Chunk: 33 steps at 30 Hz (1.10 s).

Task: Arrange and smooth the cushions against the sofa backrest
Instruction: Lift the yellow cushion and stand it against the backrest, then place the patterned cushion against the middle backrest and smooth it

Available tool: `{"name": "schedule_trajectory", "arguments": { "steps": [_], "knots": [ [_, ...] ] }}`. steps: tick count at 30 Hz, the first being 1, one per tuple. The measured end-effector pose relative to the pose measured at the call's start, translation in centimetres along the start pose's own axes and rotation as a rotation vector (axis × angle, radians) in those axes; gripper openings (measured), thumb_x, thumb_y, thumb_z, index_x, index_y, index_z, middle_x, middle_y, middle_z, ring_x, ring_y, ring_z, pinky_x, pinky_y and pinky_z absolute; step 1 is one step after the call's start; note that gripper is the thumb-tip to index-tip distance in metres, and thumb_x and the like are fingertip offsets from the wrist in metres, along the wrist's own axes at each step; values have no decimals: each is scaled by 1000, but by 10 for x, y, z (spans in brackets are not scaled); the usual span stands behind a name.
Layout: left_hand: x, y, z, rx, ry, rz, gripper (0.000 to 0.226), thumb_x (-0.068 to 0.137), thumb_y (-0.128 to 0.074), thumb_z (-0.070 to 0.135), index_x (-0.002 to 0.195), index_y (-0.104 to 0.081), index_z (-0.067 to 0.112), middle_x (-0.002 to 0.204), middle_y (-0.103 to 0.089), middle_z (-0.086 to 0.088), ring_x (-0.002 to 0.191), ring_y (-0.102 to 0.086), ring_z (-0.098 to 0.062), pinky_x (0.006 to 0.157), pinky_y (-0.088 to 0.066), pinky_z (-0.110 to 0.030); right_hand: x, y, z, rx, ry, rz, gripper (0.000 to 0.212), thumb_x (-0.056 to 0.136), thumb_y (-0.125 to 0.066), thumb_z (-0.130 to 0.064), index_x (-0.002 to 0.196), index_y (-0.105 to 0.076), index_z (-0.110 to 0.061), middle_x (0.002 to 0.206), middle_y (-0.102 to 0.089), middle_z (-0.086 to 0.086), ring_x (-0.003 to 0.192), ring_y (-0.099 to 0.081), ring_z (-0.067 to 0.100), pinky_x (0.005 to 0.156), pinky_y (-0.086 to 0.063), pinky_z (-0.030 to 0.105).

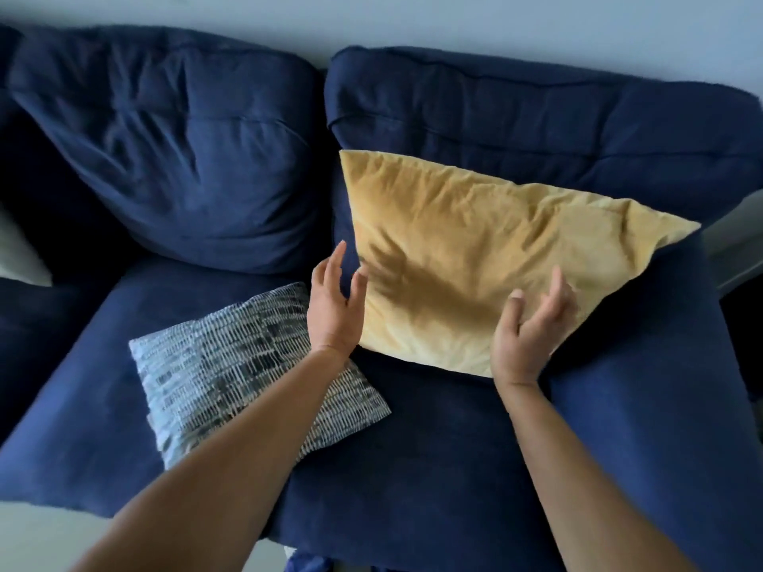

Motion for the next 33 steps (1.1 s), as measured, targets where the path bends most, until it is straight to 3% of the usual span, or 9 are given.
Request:
{"name": "schedule_trajectory", "arguments": {
  "steps": [3, 6, 9, 14, 17, 20, 25, 30, 33],
  "knots": [
    [-1, 32, -20, 16, 50, 38, 47, 101, -46, 48, 147, -46, 35, 145, -43, 9, 121, -50, 0, 97, -47, -31, -30, -31, -34, 66, 148, -188, 43, 98, -48, -21, 138, -51, -6, 125, -57, 16, 112, -56, 33, 96, -49, 47],
    [5, 72, -53, 73, 97, 98, 43, 101, -49, 44, 143, -50, 34, 142, -46, 10, 105, -54, 5, 93, -50, -33, -64, -67, -62, 90, 101, -419, 38, 98, -45, -28, 127, -62, -9, 115, -67, 10, 104, -63, 26, 91, -52, 40],
    [12, 112, -97, 126, 169, 133, 42, 100, -50, 42, 142, -51, 33, 143, -48, 6, 122, -55, -15, 103, -47, -41, -95, -103, -79, 43, 28, -602, 33, 98, -46, -26, 121, -66, -12, 114, -69, 7, 107, -63, 23, 92, -50, 35],
    [24, 183, -183, 291, 328, 43, 56, 97, -48, 54, 149, -40, 34, 153, -40, 0, 139, -41, -27, 116, -32, -48, -145, -159, -91, -165, -262, -786, 35, 101, -45, -35, 125, -62, -16, 126, -64, 8, 114, -59, 28, 96, -47, 39],
    [34, 208, -215, 503, 347, -73, 68, 96, -42, 65, 156, -28, 35, 165, -23, -2, 152, -18, -26, 123, -15, -48, -163, -177, -91, -363, -366, -782, 45, 99, -42, -47, 132, -54, -19, 133, -56, 14, 119, -53, 36, 97, -45, 48],
    [53, 219, -245, 718, 245, -280, 79, 93, -35, 74, 159, -15, 36, 169, -6, -3, 156, 0, -24, 125, -1, -51, -187, -188, -83, -527, -711, -686, 67, 96, -43, -57, 150, -30, -19, 148, -35, 21, 131, -40, 42, 104, -38, 58],
    [91, 201, -265, 859, 120, -534, 92, 83, -21, 87, 159, 2, 41, 169, 5, -2, 155, 9, -24, 124, 5, -54, -238, -191, -59, -616, -976, -675, 91, 93, -43, -67, 158, 0, -21, 160, -11, 22, 143, -24, 43, 110, -32, 58],
    [120, 166, -268, 877, 68, -695, 96, 75, -15, 94, 155, 9, 48, 168, -14, -8, 155, -9, -27, 124, 1, -55, -262, -198, -47, -574, -1093, -611, 99, 92, -47, -67, 158, 6, -16, 163, 3, 23, 149, -11, 43, 116, -22, 56],
    [132, 156, -268, 760, 177, -755, 95, 71, -24, 98, 151, 6, 58, 158, -39, -8, 142, -41, -32, 118, -29, -52, -277, -199, -40, -515, -1225, -492, 104, 86, -48, -73, 158, 4, -18, 162, -4, 24, 143, -23, 47, 115, -27, 56]
  ]
}}
Point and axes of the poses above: each hand's wrist, its own x-axis towards the middle knuckle, its own y-axis out of the back of the hand, z = x × y, the point moved 1 cm from there along x, towards the middle knuckle
